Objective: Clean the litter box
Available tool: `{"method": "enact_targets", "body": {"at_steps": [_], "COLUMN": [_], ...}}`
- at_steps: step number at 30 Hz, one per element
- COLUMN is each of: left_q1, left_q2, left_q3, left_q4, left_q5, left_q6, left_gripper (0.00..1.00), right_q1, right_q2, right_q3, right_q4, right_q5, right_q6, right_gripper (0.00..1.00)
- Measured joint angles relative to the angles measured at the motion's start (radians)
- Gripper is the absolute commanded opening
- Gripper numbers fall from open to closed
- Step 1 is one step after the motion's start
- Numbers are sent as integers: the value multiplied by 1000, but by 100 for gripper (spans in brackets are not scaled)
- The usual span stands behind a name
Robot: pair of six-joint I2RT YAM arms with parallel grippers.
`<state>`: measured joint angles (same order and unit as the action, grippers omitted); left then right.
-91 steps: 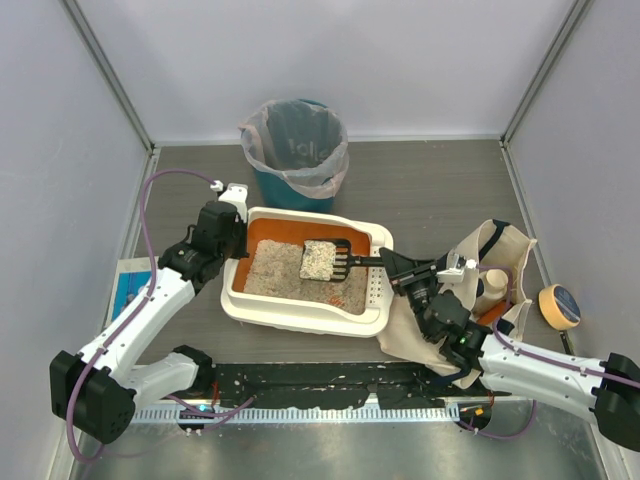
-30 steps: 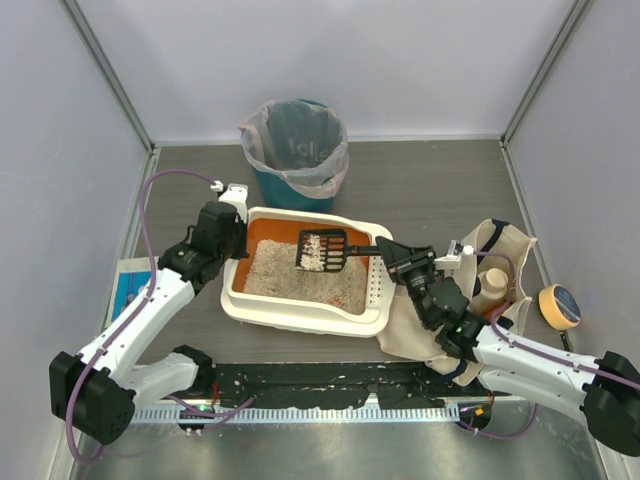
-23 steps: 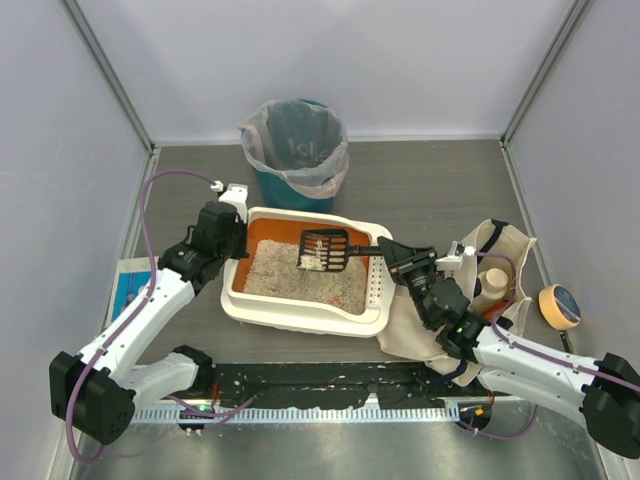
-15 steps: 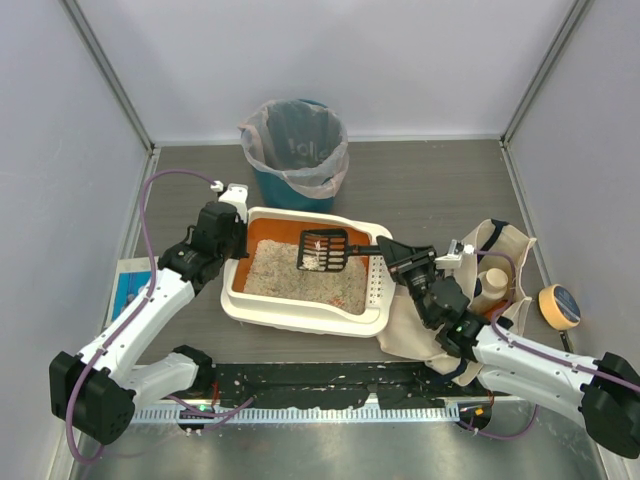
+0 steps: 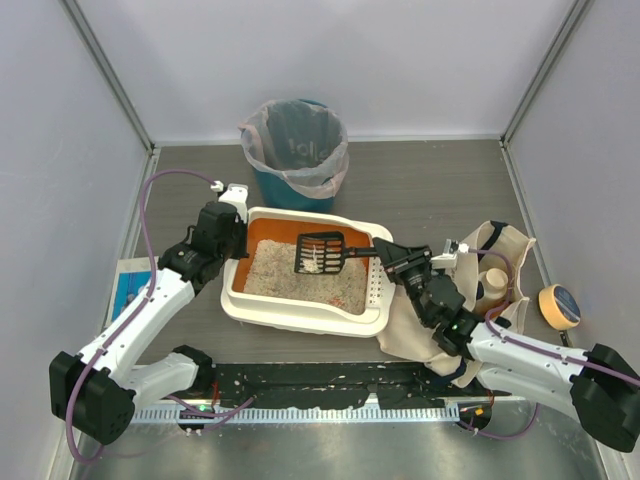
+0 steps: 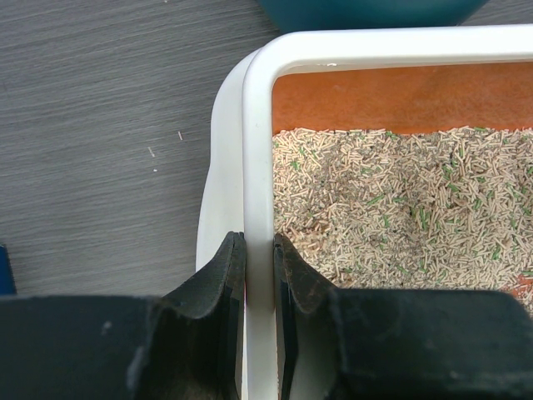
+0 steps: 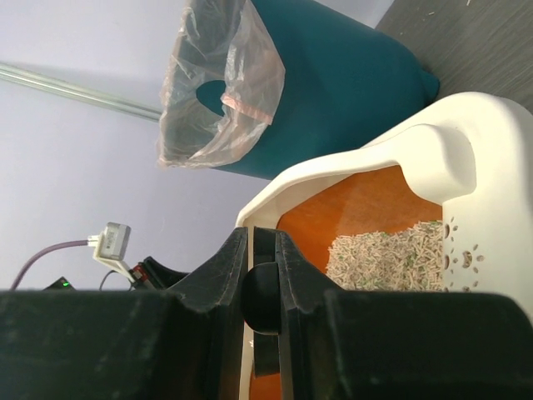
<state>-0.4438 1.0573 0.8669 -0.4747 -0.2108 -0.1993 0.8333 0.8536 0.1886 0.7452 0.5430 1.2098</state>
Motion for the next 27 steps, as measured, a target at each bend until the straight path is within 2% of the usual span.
{"method": "enact_targets", "body": {"at_steps": [4, 7, 11, 15, 18, 22, 27], "left_q1": [0, 0, 0, 0, 0, 0, -2], "left_q2": [0, 0, 0, 0, 0, 0, 0], "left_q3": [0, 0, 0, 0, 0, 0, 0], "left_q4": [0, 0, 0, 0, 0, 0, 0], "left_q5": [0, -1, -1, -1, -1, -1, -2], "left_q6": [0, 1, 2, 2, 2, 2, 2], "left_gripper": [0, 0, 0, 0, 0, 0, 0], "right_q1": [-4, -6, -7, -13, -15, -17, -20], "right_q2": [6, -1, -3, -12, -11, -41, -58], "right_q3": [26, -1, 24, 0, 35, 21, 57], "right_q4": [-55, -8, -73, -25, -100, -71, -160], "right_q5": [-14, -14, -26, -24, -38, -27, -30], "right_q6": [-2, 5, 1, 9, -10, -4, -18], "right_gripper": [1, 1, 1, 1, 1, 1, 1]}}
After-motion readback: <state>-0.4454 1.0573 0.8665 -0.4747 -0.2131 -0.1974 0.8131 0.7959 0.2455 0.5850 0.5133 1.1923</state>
